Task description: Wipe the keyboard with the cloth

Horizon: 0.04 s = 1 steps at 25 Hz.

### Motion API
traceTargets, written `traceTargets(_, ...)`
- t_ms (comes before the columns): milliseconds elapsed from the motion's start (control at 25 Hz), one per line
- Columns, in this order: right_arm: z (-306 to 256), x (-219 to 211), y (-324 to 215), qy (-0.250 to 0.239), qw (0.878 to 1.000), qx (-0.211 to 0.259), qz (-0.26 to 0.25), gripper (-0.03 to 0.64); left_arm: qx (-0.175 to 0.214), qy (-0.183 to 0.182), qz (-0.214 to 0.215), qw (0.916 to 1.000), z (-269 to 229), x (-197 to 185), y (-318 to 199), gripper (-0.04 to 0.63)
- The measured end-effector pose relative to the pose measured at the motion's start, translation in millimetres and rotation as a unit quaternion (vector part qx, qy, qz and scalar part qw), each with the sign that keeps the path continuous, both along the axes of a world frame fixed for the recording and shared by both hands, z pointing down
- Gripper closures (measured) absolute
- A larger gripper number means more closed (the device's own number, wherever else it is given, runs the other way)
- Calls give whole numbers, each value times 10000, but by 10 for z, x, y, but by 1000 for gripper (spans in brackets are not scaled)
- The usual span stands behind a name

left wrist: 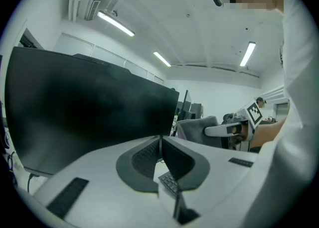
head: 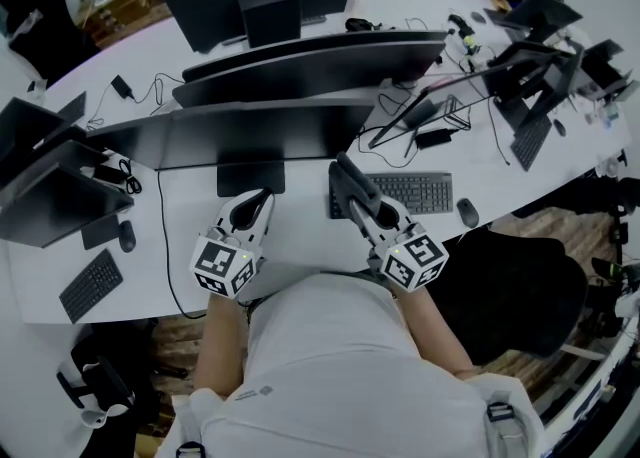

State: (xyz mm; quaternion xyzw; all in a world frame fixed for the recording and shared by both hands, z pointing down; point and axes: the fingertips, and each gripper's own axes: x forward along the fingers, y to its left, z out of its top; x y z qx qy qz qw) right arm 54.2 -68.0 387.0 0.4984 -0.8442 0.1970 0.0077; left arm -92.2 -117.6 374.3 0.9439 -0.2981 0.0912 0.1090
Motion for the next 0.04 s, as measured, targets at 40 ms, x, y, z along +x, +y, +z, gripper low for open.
traceTargets(40, 7, -8, 1, -21, 10000, -14, 11, 561, -10, -5, -4, 10000, 7, -7, 1, 594)
